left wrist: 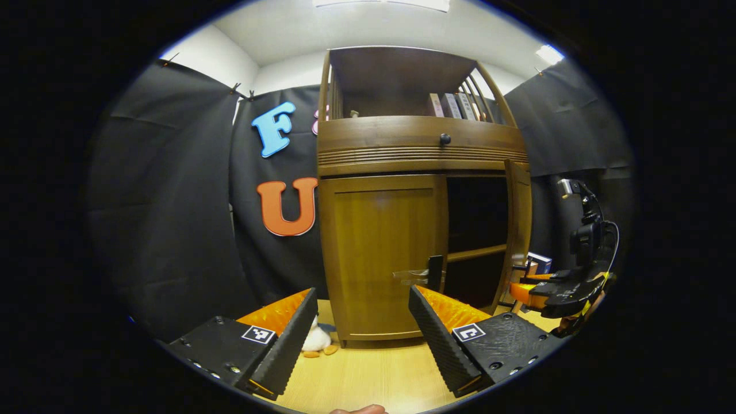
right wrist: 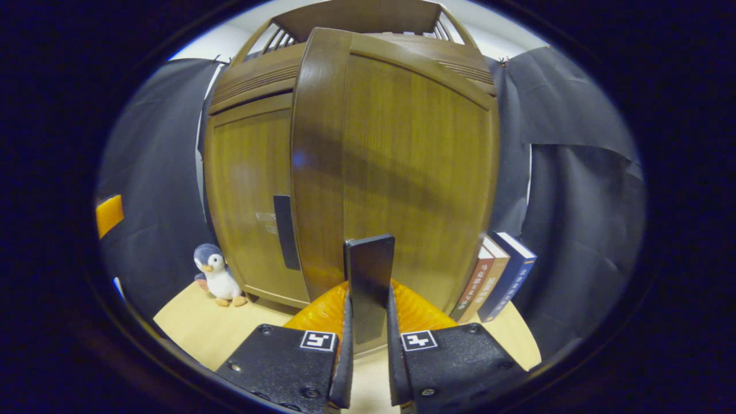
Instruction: Open the right door of the double-door shoe cabinet with the right hand, and open the left door with the left hand.
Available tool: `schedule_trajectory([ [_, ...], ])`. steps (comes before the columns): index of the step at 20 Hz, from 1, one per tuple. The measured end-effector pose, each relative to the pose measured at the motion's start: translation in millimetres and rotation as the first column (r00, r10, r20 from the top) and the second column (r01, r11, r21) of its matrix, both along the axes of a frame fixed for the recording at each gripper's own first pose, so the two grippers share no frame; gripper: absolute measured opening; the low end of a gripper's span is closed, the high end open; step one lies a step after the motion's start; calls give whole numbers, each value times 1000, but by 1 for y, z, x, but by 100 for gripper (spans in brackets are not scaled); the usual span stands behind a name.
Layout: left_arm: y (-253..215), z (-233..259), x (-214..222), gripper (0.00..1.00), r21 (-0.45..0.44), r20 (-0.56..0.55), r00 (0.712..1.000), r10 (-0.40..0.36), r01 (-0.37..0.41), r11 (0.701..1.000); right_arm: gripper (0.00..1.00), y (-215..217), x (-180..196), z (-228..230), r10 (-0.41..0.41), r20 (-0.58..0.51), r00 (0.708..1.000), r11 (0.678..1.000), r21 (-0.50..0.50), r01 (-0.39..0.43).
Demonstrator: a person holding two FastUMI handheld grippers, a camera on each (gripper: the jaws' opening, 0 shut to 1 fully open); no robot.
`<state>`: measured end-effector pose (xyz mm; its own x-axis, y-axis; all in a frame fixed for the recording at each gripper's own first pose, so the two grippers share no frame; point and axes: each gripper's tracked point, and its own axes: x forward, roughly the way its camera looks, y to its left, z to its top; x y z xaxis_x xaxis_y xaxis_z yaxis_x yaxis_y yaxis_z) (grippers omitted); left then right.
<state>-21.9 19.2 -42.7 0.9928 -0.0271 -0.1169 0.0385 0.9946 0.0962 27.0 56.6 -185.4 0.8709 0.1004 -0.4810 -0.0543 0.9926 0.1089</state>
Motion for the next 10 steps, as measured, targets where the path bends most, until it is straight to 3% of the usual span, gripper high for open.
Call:
schedule_trajectory([
  [8,-51,-7,14,96,-28,-26,990,-135,134,991,21,-58,-47,7,-117,-25,993,993,-31,116],
  [9,-56,-8,15,100,-29,-30,989,-147,146,989,20,-64,-51,6,-134,-22,991,990,-39,133],
  [10,-62,-9,16,96,-30,-34,987,-159,158,987,19,-72,-55,6,-151,-21,988,987,-51,150],
])
